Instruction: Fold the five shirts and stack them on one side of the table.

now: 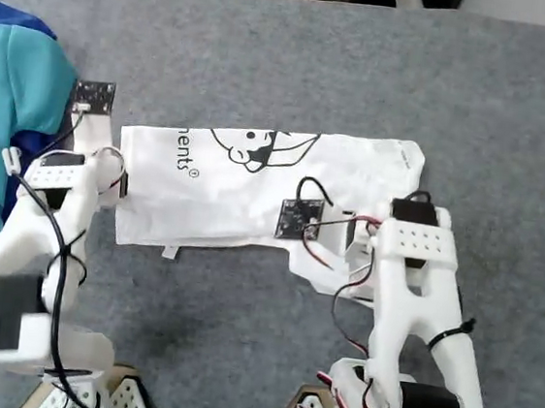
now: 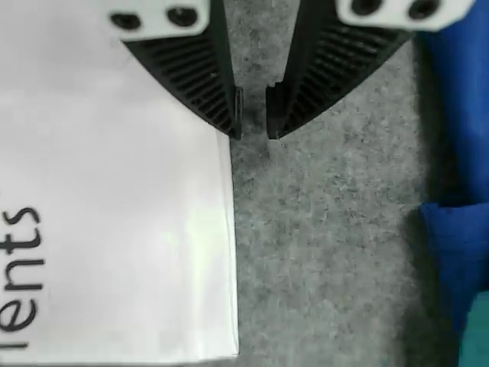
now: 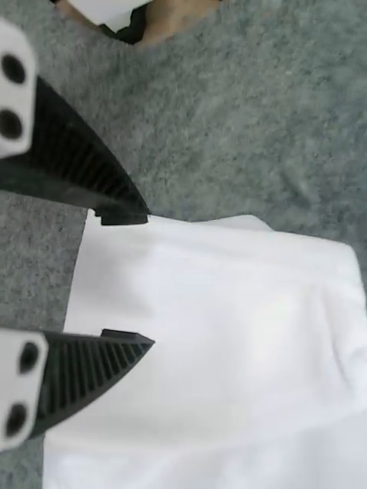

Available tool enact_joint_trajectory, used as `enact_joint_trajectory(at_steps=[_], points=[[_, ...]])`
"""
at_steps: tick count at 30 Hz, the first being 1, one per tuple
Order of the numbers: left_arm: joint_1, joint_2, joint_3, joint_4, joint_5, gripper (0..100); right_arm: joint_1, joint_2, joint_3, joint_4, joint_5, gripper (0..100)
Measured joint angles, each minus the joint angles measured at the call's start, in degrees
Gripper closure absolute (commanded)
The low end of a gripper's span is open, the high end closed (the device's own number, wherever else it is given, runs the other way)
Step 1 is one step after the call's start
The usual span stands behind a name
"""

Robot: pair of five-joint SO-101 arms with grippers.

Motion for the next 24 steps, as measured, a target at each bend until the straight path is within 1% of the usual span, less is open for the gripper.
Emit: enact_joint_trajectory(at_steps=[4, 10, 16, 20, 22, 24], points=[[-0.4, 3.3, -2.8, 1.2, 0.2, 94, -0.5, 0.0, 3.4, -2.0, 0.0, 76.5], [-0.4, 4.2, -4.2, 2.8, 0.1, 94, -0.5, -0.1, 8.7, -4.3, 0.0, 76.5], [-0.4, 4.2, -4.3, 2.8, 0.1, 94, -1.6, -2.0, 16.4, -13.8, 0.0, 76.6], [-0.4, 4.2, -4.3, 3.0, 0.1, 94, -1.7, -2.2, 18.4, -18.6, -1.0, 76.6], [-0.4, 4.2, -4.4, 3.2, 0.1, 94, -1.3, -2.2, 18.5, -20.7, -1.1, 78.6], [-0.4, 4.2, -4.4, 3.2, 0.1, 94, -0.7, -2.1, 18.5, -22.9, -1.1, 84.4]])
